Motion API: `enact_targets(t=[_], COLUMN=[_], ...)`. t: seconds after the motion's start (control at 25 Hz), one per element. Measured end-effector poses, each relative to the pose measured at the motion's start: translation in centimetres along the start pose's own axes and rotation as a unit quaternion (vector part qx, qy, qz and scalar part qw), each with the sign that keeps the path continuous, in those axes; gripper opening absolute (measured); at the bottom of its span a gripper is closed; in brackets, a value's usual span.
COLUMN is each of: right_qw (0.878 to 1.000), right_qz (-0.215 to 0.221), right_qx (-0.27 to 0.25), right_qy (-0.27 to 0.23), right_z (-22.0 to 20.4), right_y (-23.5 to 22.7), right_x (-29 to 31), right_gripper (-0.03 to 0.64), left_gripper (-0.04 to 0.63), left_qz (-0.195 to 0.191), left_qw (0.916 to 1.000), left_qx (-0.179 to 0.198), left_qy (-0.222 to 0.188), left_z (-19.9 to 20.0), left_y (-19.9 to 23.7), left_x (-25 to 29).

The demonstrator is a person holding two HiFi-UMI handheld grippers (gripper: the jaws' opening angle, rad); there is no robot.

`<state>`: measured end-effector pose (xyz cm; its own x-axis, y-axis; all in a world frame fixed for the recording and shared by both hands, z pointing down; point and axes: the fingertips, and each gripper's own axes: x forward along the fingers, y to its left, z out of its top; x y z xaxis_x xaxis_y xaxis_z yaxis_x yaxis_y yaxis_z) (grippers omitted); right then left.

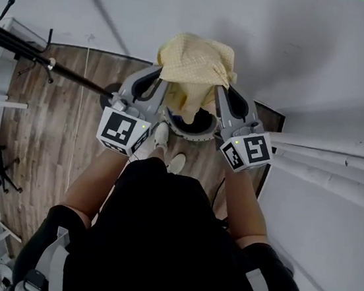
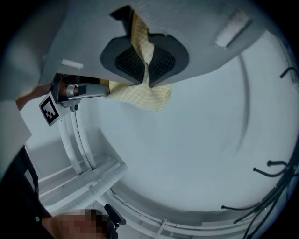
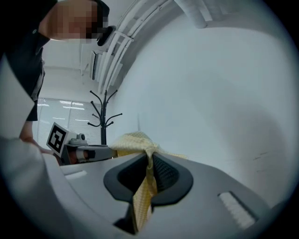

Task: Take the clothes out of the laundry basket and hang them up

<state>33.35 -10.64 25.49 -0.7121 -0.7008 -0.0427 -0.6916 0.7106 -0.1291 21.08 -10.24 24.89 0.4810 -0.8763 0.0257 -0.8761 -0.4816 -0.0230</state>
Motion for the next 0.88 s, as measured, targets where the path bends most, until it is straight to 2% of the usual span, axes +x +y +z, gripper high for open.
enact_targets(t=[0.2, 0.4, 0.64, 0.76, 0.88], right_qw=[0.995, 0.985, 0.969, 0.964, 0.961], right_qz=[0.102, 0.174, 0.244, 0.263, 0.275], right_qx=[0.002, -0.002, -0.011, -0.017, -0.019], right_qy=[0.004, 0.007, 0.023, 0.030, 0.032], right_z=[0.2, 0.0, -1.3, -1.8, -2.6], right_y=[8.0, 16.0, 25.1, 29.4, 31.8], right_x=[3.6, 7.4, 13.7, 17.6, 20.4], right_gripper=[0.029, 0.029, 0.029, 0.031, 0.029], left_gripper=[0.021, 0.021, 0.021, 0.021, 0.021], left_qz=[0.099, 0.175, 0.254, 0.279, 0.296], left_qw=[0.9950, 0.9843, 0.9668, 0.9601, 0.9550], left_qx=[0.011, 0.024, 0.025, 0.023, 0.018], left_qy=[-0.004, -0.003, 0.002, 0.006, 0.014], left_z=[1.3, 1.8, 1.8, 1.6, 0.7], left_y=[4.1, 8.7, 15.4, 19.6, 22.3], left_x=[-8.8, -16.8, -25.4, -28.8, -30.6])
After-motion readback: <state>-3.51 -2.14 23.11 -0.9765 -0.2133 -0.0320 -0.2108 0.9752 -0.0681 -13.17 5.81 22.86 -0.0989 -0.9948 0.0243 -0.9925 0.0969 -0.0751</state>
